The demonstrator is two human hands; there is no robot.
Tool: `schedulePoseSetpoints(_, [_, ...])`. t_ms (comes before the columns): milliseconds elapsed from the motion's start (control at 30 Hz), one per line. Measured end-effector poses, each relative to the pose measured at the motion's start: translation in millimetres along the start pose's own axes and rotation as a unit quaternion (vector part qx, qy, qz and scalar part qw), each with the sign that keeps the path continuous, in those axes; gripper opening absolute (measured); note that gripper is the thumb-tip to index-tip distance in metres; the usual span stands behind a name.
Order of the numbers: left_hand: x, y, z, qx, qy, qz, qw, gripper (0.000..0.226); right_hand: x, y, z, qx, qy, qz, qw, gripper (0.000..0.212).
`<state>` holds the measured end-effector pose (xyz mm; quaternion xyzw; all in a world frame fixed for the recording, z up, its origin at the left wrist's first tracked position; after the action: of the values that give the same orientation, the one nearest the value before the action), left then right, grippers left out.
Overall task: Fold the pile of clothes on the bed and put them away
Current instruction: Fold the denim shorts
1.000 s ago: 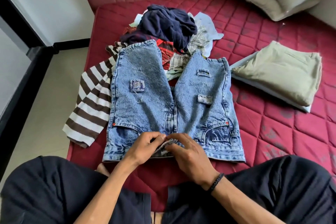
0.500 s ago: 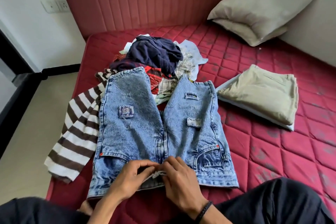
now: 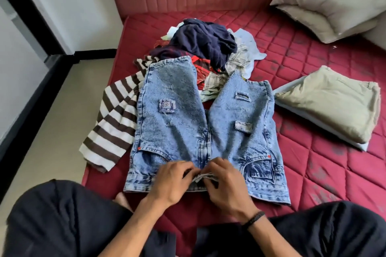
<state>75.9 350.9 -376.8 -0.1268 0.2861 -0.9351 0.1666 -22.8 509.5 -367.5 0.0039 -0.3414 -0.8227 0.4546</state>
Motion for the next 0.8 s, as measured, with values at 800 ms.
schedulePoseSetpoints(800, [102.4,39.4,-24.0,-0.018,-0.035,-0.023,0.999,0.025,72.2,-37.7,-29.0,0.013,-0.033,-0.067,0.997,0.014])
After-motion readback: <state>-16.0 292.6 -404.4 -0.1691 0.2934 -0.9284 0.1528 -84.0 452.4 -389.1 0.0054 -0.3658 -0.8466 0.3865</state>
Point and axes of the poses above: each hand's wrist, its own x-axis towards the middle knuckle, its own z-axis out of the back of the hand, y = z × x, the point moved 2 cm from there along x, towards the middle knuckle, and after that the axes turned 2 degrees about -y, right-handed, at the moved point
